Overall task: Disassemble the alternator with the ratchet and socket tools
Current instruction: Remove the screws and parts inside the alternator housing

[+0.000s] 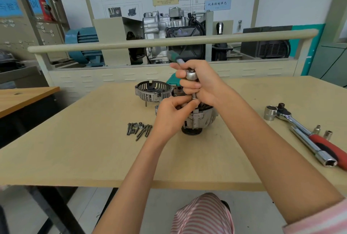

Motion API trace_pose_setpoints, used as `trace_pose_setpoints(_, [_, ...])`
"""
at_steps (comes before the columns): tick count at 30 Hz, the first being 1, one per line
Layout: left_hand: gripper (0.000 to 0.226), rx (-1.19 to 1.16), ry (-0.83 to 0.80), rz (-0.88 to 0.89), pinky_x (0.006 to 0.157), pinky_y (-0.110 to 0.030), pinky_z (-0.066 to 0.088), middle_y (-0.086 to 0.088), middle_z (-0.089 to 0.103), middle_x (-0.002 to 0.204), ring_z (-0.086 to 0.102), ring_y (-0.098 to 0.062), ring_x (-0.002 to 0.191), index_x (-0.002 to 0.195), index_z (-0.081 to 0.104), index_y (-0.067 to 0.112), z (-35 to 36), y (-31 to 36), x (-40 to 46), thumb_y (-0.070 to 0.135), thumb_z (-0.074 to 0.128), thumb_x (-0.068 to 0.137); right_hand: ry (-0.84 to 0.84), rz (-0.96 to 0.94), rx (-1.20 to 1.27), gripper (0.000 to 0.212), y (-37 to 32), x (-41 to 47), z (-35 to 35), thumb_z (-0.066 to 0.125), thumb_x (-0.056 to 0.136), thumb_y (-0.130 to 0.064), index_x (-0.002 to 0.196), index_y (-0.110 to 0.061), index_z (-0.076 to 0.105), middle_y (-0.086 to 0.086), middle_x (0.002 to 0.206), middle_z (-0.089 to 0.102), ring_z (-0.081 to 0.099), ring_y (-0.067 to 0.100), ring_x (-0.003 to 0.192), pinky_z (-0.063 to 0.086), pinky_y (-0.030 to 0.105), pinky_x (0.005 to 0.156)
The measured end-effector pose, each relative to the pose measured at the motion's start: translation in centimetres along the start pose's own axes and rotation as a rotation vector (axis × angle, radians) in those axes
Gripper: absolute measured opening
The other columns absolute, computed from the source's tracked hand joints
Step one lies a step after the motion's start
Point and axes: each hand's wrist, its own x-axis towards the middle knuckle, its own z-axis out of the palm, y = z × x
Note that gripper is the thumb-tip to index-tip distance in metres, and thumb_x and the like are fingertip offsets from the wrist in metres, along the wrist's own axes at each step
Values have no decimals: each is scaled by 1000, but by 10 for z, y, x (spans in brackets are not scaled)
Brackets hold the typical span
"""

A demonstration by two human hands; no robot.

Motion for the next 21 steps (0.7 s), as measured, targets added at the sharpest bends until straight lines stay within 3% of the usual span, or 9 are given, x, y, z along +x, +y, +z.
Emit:
trace_pose_setpoints(3, [21, -56, 22, -11, 64, -28, 32, -27, 50, 63, 39, -17, 69, 82, 67, -11, -4, -5, 1, 8, 63, 87, 285, -198, 100, 14, 12, 0, 11, 33, 97, -10, 91, -9, 46, -2, 55, 45, 24, 3, 28, 17, 16, 29])
trace_pose_setpoints(5, [10, -71, 87, -43, 63, -27, 36, -18, 51, 62, 40, -16, 67, 88, 72, -1, -3, -6, 0, 4, 64, 85, 547, -378, 89, 10, 22, 0, 18, 32, 98, -9, 91, -7, 40, 3, 62, 44, 33, 7, 36, 25, 18, 35])
trace_pose_setpoints(7, [17, -71, 136, -48, 54, -20, 32, -7, 42, 54, 33, -14, 58, 76, 72, 11, -2, -9, 0, -3, 63, 82, 668, -476, 84, 8, 29, -1, 23, 29, 98, -7, 100, -9, 36, 6, 69, 46, 38, 12, 49, 29, 22, 44])
trace_pose_setpoints(9, [25, -53, 116, -36, 50, -17, 29, -10, 36, 51, 31, -15, 55, 68, 69, 18, -4, -9, 0, -3, 62, 81, 648, -443, 20, 9, 28, -1, 25, 30, 98, -8, 102, -8, 37, 4, 70, 47, 39, 9, 49, 29, 20, 45])
trace_pose_setpoints(11, [14, -12, 28, -15, 53, -23, 29, -26, 38, 56, 33, -18, 59, 75, 69, 2, -9, -5, 0, 4, 61, 86, 536, -310, -93, 9, 20, 1, 25, 32, 98, -10, 95, -8, 40, 2, 63, 44, 34, 3, 35, 25, 17, 35])
trace_pose_setpoints(13, [25, -5, -62, 0, 57, -23, 29, -30, 45, 64, 37, -17, 62, 84, 63, -12, -15, -5, 1, 12, 57, 91, 375, -121, -144, 9, 10, 4, 25, 33, 98, -9, 95, -9, 42, 0, 58, 41, 24, 3, 26, 16, 15, 29])
trace_pose_setpoints(15, [30, -16, -104, -8, 56, -16, 31, -15, 45, 59, 39, -6, 60, 80, 62, -11, -19, -6, 2, 14, 54, 94, 229, 22, -176, 10, 2, 5, 23, 35, 96, -9, 99, -9, 44, -2, 57, 42, 21, 3, 27, 13, 15, 31])
trace_pose_setpoints(17, [25, -34, -90, -19, 56, -11, 33, 5, 51, 59, 42, -1, 58, 74, 69, 6, -19, -7, 2, 14, 56, 93, 146, 78, -183, 10, -1, 4, 21, 36, 95, -9, 98, -9, 45, -3, 58, 42, 21, 4, 29, 13, 16, 33])
trace_pose_setpoints(21, [26, -41, 21, -3, 58, -23, 33, -8, 60, 64, 44, -12, 64, 74, 77, 21, -8, -8, 2, 3, 62, 86, 347, -133, -167, 14, 11, 4, 28, 35, 99, -13, 94, -9, 47, -1, 62, 45, 29, 5, 35, 19, 16, 33])
